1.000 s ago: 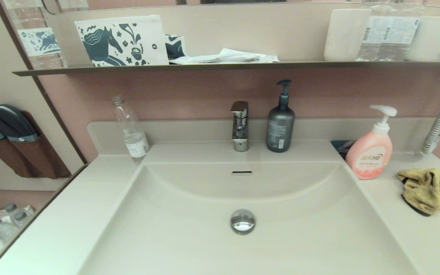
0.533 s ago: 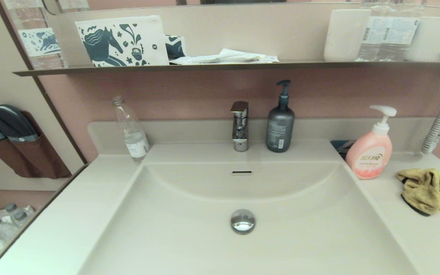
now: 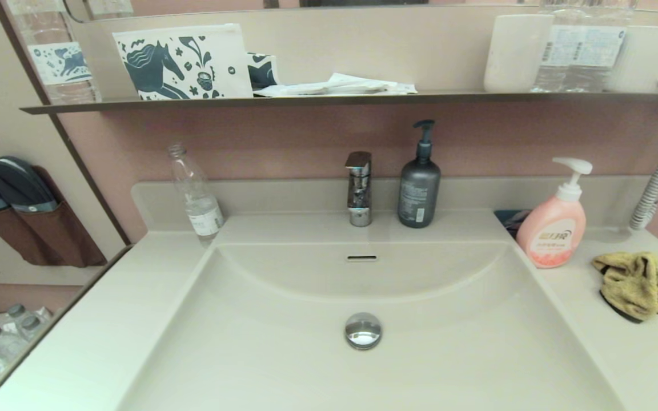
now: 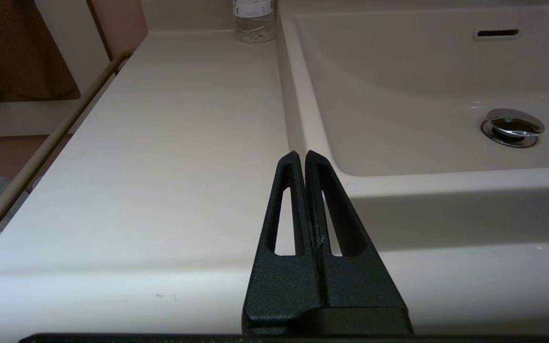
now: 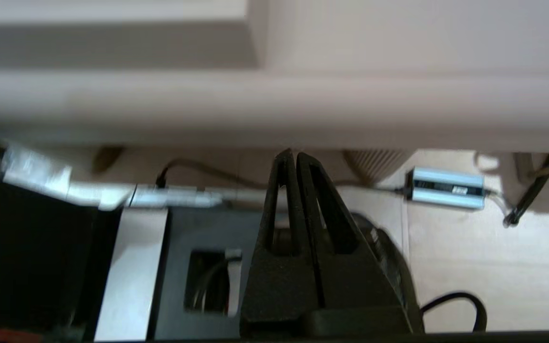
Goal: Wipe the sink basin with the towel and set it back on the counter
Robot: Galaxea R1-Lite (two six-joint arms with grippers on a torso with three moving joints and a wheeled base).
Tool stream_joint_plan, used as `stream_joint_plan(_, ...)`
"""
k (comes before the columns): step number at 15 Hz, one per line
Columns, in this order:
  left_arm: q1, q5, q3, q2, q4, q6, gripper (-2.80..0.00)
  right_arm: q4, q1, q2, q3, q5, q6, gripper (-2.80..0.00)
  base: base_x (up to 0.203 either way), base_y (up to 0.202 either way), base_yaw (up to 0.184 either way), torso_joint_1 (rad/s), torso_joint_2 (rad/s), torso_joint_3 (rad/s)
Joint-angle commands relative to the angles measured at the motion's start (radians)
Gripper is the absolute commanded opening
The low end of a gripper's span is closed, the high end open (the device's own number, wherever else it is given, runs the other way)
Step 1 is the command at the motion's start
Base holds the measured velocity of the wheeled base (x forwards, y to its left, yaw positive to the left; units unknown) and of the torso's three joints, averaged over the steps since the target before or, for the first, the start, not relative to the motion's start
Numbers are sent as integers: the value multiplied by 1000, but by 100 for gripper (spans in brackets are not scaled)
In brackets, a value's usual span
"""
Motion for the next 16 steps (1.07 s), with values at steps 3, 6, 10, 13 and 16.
stream_joint_plan(3, 0, 0, 0, 0, 0, 0, -280, -272, -12, -206, 190, -82, 15, -280, 0, 0, 0, 0, 0, 0)
stream_joint_plan(6, 0, 0, 0, 0, 0, 0, -280, -509, -13, -209, 306, -168, 60, -280, 0, 0, 0, 0, 0, 0)
stream_joint_plan(10, 0, 0, 0, 0, 0, 0, -280, -806, -13, -209, 489, -175, 90, -280, 0, 0, 0, 0, 0, 0)
stream_joint_plan(13, 0, 0, 0, 0, 0, 0, -280, -977, -13, -209, 621, -173, 68, -280, 0, 0, 0, 0, 0, 0)
stream_joint_plan(16, 0, 0, 0, 0, 0, 0, -280, -984, -13, -209, 623, -170, 6, -280, 0, 0, 0, 0, 0, 0)
